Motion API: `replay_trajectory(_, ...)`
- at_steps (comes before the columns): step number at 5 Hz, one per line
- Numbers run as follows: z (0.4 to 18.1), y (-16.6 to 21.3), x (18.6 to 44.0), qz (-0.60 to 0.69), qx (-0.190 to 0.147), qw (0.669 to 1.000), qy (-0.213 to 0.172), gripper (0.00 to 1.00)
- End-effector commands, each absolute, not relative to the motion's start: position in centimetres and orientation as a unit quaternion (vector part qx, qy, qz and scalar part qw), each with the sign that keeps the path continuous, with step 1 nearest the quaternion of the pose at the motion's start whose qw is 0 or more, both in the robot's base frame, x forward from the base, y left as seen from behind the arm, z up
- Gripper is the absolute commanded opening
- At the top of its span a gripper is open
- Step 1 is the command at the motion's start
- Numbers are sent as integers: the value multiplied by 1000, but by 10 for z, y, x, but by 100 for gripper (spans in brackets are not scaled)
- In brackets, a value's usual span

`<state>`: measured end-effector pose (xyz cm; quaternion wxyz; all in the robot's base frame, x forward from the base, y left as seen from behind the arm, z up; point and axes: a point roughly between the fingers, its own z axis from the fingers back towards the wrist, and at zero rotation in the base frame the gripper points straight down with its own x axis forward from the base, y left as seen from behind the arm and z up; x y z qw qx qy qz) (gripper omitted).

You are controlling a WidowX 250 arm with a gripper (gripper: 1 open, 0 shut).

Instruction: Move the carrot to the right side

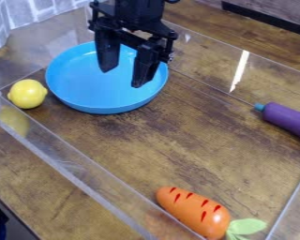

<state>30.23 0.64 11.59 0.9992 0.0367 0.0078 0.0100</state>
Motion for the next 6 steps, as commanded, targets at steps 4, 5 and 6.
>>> replay_trajectory(4, 133, 29, 312, -50, 43, 998, -23, 100)
replay_trajectory(5, 128, 21, 313, -57, 43, 997, -20, 100)
replay_trajectory(6, 120, 18, 314, -81, 43, 996, -17, 100)
